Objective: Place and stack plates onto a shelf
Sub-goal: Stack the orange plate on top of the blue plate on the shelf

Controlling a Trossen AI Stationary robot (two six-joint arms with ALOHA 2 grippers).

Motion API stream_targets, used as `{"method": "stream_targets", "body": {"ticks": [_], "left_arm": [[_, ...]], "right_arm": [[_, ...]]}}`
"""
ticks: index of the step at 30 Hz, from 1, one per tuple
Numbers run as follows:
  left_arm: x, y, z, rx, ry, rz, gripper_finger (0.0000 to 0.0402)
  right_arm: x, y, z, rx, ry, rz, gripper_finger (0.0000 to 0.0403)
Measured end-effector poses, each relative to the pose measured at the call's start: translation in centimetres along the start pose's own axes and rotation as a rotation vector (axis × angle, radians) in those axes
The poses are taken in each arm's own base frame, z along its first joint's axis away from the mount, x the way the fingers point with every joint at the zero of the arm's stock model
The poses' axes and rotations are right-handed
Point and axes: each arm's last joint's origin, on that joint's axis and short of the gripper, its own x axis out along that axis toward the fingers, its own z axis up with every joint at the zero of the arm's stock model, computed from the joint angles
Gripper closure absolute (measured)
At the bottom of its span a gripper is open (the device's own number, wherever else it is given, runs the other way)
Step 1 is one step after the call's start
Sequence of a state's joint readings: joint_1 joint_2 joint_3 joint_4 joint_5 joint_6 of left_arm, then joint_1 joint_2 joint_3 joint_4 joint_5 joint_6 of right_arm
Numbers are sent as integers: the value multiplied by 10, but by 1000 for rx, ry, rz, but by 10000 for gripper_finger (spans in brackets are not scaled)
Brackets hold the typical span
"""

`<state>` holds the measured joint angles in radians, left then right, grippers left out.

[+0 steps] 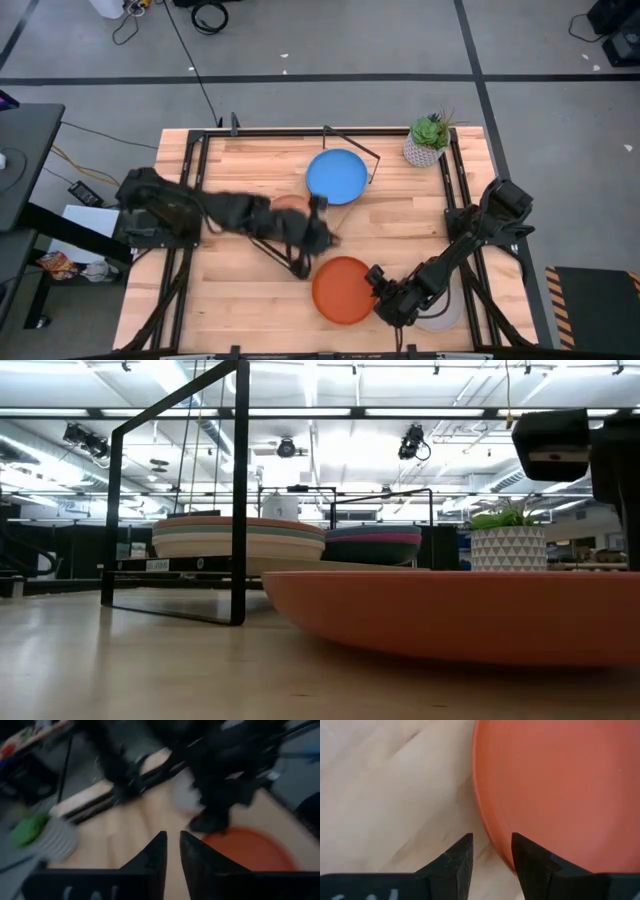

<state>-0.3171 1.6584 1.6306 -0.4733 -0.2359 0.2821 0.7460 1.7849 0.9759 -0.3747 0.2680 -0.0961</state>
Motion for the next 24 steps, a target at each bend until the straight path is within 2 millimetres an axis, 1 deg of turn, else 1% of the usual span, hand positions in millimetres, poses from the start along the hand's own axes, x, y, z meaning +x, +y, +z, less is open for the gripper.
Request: {"method": "stream_targets", "body": {"ticks": [3, 7, 9, 11, 12, 14, 17, 19, 20, 22, 24], "left_arm": [[-4, 26, -10, -11, 60, 63, 365], [-1, 40, -27, -25, 177, 89, 389], [4, 39, -39, -42, 191, 98, 395], [9, 32, -58, -40, 226, 107, 396], [10, 30, -66, -44, 229, 127, 396], [4, 25, -84, -47, 259, 173, 395], [-15, 21, -102, -72, 205, 227, 395], [-31, 21, -105, -110, 99, 263, 395], [-40, 20, -109, -123, 74, 273, 395], [-57, 20, -113, -176, -15, 291, 395], [-71, 20, -122, -220, -32, 294, 393]], "right_arm": [[3, 1, 0, -23, 34, 0, 271], [4, -1, -2, -28, 57, -21, 286], [4, -3, -2, -22, 58, -23, 296], [6, -4, -3, -16, 67, -25, 308], [7, -5, -3, -12, 68, -26, 315], [8, -7, -3, 0, 68, -29, 331], [9, -11, -3, 12, 66, -33, 361], [8, -13, -3, 14, 67, -43, 383], [8, -13, -3, 16, 69, -47, 388], [7, -14, -2, 25, 66, -51, 389], [4, -15, -1, 37, 63, -42, 387]]}}
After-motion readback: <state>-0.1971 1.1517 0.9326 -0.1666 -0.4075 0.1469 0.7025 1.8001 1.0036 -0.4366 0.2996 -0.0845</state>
